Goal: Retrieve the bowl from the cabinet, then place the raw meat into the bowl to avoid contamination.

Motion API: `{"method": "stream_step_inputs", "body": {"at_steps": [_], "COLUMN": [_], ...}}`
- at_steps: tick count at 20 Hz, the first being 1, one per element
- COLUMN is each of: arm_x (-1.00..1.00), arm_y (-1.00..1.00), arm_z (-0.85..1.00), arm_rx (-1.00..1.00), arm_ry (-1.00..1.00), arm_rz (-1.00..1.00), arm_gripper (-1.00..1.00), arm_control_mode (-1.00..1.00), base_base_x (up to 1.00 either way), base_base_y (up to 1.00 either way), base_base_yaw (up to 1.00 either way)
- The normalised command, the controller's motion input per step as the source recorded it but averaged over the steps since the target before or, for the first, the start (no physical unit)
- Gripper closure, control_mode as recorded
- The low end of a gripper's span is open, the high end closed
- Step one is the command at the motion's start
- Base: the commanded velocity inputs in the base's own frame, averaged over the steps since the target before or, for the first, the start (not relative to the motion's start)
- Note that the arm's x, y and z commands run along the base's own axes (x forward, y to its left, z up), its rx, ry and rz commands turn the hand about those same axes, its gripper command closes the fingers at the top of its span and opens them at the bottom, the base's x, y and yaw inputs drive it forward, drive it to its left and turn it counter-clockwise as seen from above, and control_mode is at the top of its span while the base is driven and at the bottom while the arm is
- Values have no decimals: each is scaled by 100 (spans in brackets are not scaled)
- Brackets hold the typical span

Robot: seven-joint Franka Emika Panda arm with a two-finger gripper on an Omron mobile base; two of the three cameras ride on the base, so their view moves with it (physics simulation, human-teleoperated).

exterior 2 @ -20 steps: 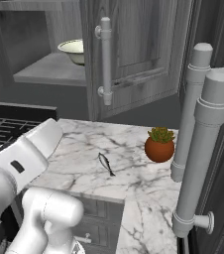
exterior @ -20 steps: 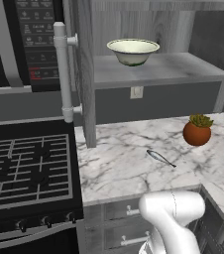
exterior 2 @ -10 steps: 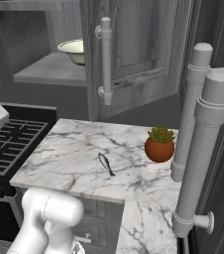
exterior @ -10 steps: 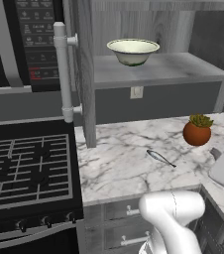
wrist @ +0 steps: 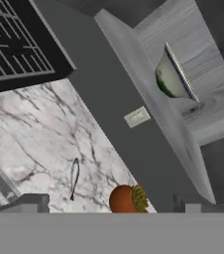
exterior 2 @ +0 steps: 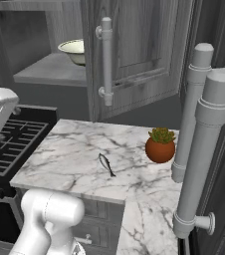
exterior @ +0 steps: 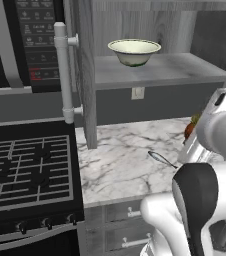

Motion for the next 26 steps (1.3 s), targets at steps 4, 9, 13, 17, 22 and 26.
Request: {"method": "stream_step_inputs", "body": {"at_steps": [4, 9, 13, 17, 22, 26], "arm_x": [48, 31, 9, 9, 41, 57], "arm_y": [-13, -27, -34, -38, -22, -13], "arm_z": [0, 0, 0, 0, 0, 0], "arm_rx": [-1, -3, -3, -2, 0, 0], "arm_ry": [10, 3, -1, -3, -2, -4], "arm_rz": [-20, -15, -10, -8, -2, -1], "arm_gripper": [-100, -100, -100, -100, -100, -100], "arm_control_mode": [-100, -100, -100, -100, -100, -100], "base_base_x": [0, 0, 0, 0, 0, 0], "base_base_y": [0, 0, 0, 0, 0, 0], "base_base_yaw": [0, 0, 0, 0, 0, 0]}}
